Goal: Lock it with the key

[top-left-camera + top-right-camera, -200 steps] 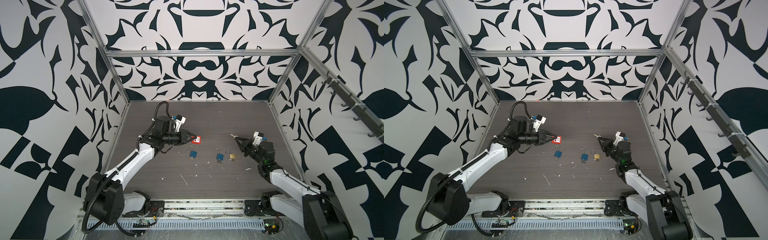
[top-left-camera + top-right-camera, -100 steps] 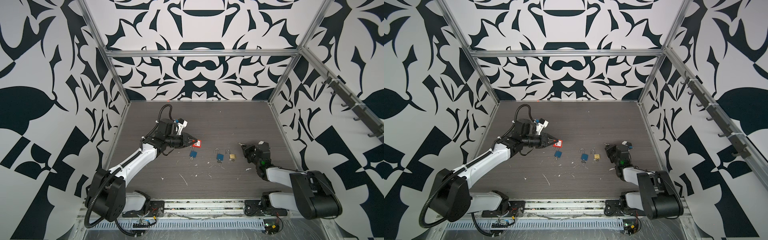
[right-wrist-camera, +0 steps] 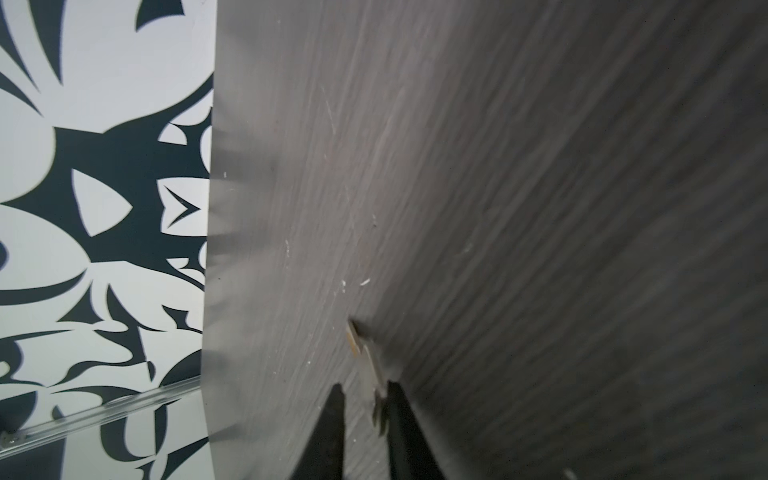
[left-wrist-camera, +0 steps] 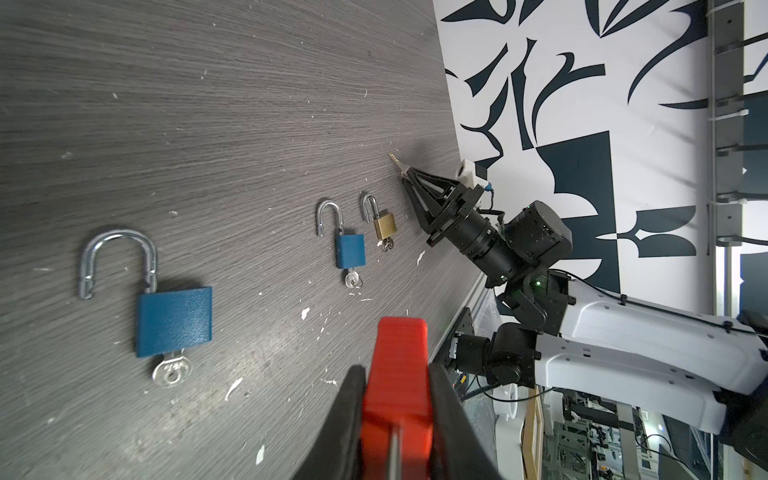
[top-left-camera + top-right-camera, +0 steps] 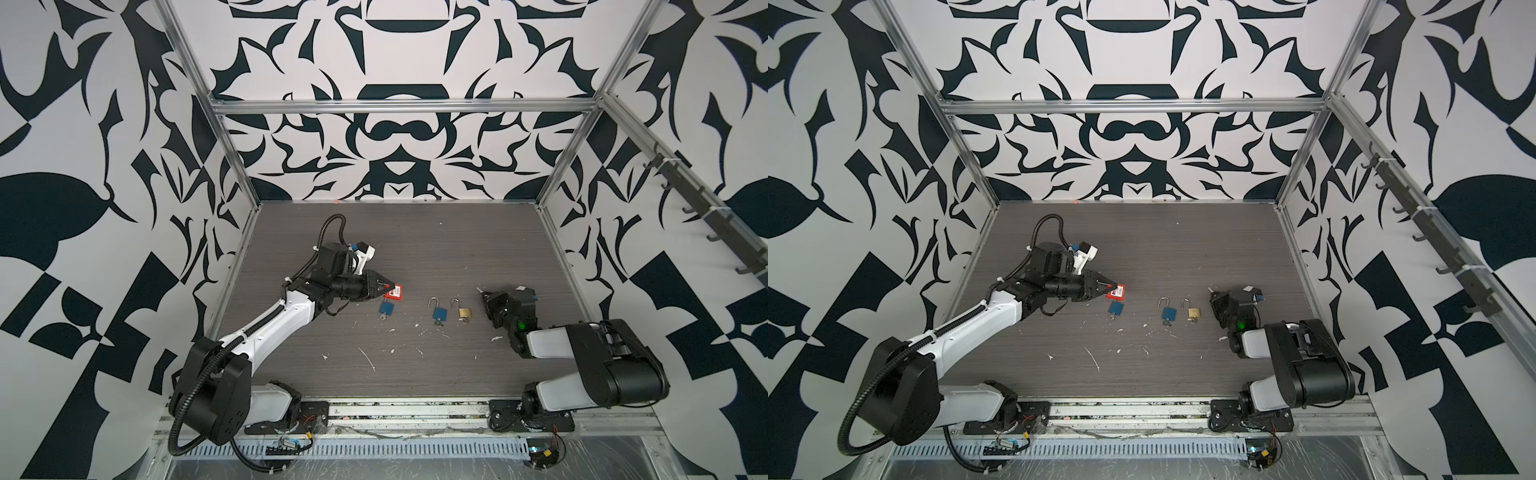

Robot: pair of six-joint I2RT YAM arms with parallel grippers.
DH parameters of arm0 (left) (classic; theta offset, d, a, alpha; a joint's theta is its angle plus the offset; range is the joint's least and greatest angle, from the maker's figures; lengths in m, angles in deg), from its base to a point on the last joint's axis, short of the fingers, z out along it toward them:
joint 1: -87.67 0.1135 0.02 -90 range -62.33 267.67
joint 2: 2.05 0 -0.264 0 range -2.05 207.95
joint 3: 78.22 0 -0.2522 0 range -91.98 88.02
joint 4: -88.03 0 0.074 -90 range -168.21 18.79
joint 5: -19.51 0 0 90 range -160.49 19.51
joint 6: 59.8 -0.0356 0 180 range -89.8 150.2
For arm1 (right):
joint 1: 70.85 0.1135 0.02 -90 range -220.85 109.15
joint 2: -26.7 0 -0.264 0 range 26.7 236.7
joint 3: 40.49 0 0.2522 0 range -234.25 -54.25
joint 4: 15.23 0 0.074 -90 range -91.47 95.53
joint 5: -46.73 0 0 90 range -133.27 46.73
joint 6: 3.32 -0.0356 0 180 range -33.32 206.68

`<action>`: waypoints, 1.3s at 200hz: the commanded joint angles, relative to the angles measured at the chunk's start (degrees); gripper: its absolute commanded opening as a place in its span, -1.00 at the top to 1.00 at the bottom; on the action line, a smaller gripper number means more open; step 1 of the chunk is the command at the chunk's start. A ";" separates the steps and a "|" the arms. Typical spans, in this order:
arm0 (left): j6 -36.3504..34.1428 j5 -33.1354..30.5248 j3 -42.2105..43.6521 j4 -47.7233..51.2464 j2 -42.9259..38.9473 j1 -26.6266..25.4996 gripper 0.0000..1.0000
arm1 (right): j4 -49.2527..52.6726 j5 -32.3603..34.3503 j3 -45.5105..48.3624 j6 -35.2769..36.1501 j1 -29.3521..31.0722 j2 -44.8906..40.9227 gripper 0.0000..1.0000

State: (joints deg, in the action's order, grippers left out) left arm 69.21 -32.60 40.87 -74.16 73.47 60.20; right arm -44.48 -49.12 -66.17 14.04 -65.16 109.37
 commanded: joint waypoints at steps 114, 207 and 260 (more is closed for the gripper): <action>7.53 11.65 2.71 -16.24 1.14 -0.59 1.00 | 9.12 -35.42 -5.12 3.62 3.29 -32.08 -0.19; 13.23 17.50 1.89 -24.45 2.15 -3.01 1.00 | -10.88 -36.93 -11.44 1.47 21.36 -18.91 -0.01; 17.63 19.06 2.80 -31.18 3.82 -3.60 1.00 | -13.16 -38.24 -14.31 1.51 24.05 -14.74 0.09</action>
State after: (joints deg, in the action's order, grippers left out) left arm 84.46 -15.80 43.55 -100.41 76.43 56.86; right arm -52.59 -85.73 -77.06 15.09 -42.32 94.70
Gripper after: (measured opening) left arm 0.245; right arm 0.458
